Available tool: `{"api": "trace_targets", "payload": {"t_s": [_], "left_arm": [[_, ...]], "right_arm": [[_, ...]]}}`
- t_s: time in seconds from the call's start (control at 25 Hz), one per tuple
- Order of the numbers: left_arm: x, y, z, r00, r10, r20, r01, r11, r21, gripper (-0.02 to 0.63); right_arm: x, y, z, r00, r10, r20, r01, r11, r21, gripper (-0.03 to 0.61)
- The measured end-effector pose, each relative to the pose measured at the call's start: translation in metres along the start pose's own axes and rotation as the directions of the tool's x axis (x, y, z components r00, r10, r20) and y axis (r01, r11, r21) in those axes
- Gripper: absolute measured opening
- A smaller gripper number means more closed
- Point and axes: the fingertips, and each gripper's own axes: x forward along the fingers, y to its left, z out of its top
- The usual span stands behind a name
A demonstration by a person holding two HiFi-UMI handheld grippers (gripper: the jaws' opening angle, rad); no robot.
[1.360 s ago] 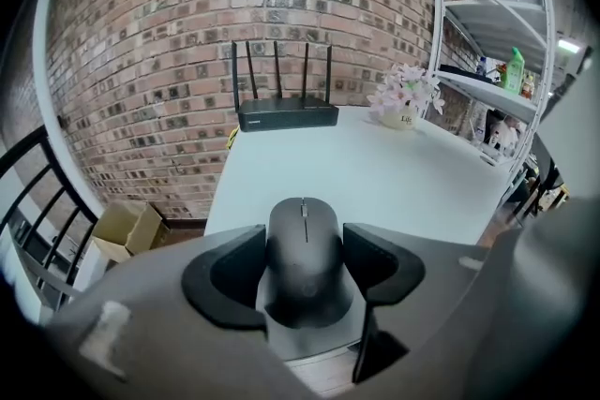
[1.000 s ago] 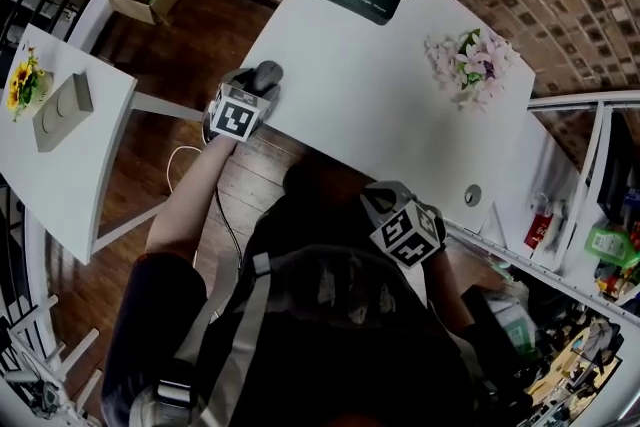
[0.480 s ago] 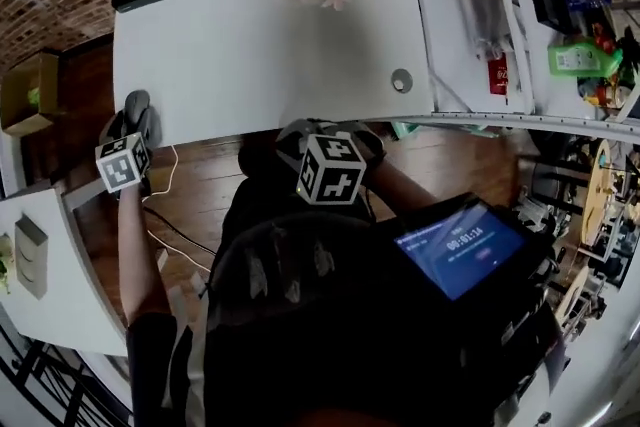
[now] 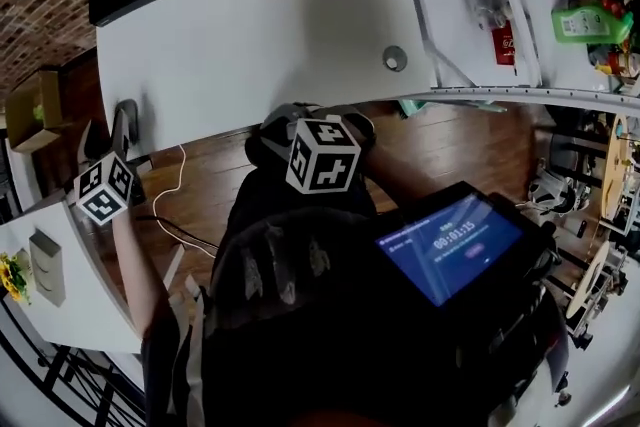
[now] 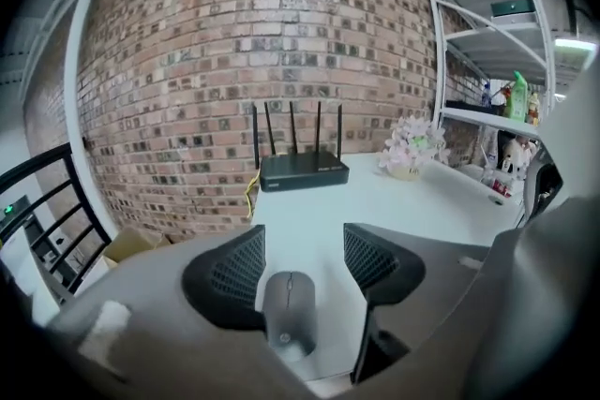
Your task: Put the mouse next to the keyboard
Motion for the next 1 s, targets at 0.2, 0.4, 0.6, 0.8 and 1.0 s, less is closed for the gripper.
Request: {"api": "trace_targets", "payload": {"t_s": [0.2, 0.4, 0.6, 0.8, 1.0], "left_arm": [[-0.022, -0.049, 0.055, 0.985, -0.059, 0.162, 0.054, 0.998, 0.037, 0.267], [-0.025, -0.139, 0.097, 0.956, -0.216, 0.200, 0.180, 0.966, 0.184, 0.236], [-0.025, -0.213, 0.113, 0.934, -0.307, 0.181, 0.246, 0.923, 0.296, 0.002], [-0.030, -0.278, 0.109, 0.920, -0.359, 0.157, 0.299, 0.903, 0.309, 0.002], [-0.038, -0.336, 0.103, 0.913, -0.388, 0.124, 0.325, 0.878, 0.350, 0.002]], "right_arm": [[-0.028, -0.025, 0.003, 0.990, -0.050, 0.130, 0.038, 0.994, 0.098, 0.005], [-0.079, -0.057, -0.003, 0.944, -0.118, 0.309, 0.026, 0.958, 0.286, 0.005], [-0.126, -0.084, -0.010, 0.850, -0.159, 0.503, -0.066, 0.914, 0.401, 0.005], [-0.165, -0.092, -0.027, 0.776, -0.182, 0.603, -0.173, 0.859, 0.482, 0.005], [-0.189, -0.097, -0.057, 0.759, -0.216, 0.614, -0.197, 0.823, 0.533, 0.005]]}}
